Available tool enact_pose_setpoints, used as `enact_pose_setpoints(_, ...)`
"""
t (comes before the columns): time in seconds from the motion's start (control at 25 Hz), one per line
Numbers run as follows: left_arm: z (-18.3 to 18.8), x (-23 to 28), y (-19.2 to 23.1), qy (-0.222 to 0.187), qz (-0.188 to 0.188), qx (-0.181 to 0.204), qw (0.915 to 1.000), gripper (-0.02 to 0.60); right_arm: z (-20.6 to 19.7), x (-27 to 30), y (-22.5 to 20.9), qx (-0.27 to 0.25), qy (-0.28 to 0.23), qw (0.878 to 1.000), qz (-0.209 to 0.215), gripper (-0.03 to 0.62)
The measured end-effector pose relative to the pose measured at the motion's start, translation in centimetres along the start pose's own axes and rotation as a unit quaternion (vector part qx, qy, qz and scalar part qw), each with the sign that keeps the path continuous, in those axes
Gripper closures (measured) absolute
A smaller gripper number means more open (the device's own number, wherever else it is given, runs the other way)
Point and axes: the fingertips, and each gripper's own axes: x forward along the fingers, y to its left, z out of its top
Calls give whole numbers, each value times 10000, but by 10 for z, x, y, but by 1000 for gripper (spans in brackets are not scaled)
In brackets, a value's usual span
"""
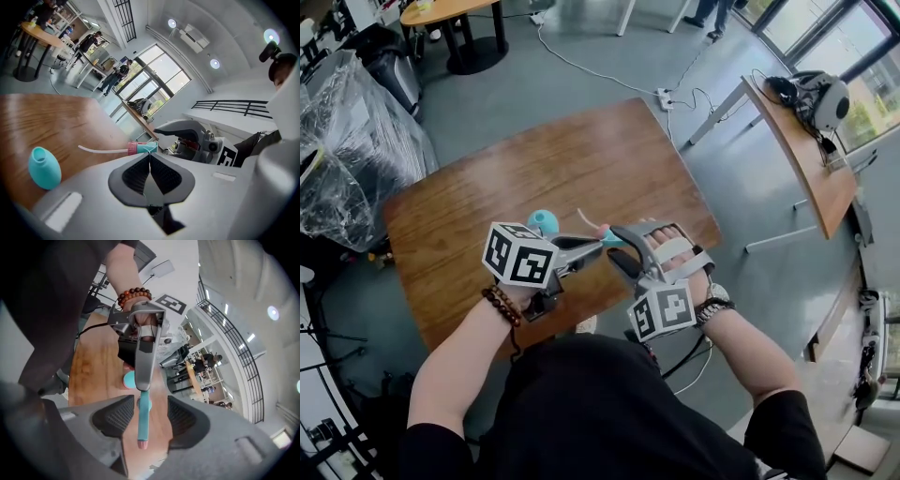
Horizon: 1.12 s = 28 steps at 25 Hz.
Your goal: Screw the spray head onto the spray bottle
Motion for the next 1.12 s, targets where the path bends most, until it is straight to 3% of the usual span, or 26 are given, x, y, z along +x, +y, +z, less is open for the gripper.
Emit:
enact_pose_setpoints(0.2,0,-4,-11,-52,-219,-7,9997,563,3,13,12,-535,1,9982,286,385)
enact_pose_setpoints(0.36,1,-6,-17,-98,-345,-6,9994,561,3,18,17,-661,117,9967,458,387)
enact_pose_setpoints(0.84,-1,-9,-22,-170,-592,-76,9981,561,5,22,14,-803,201,9958,379,458)
enact_pose_setpoints(1.12,2,-9,-24,-230,-633,-138,9976,558,6,19,12,-803,190,9959,358,465)
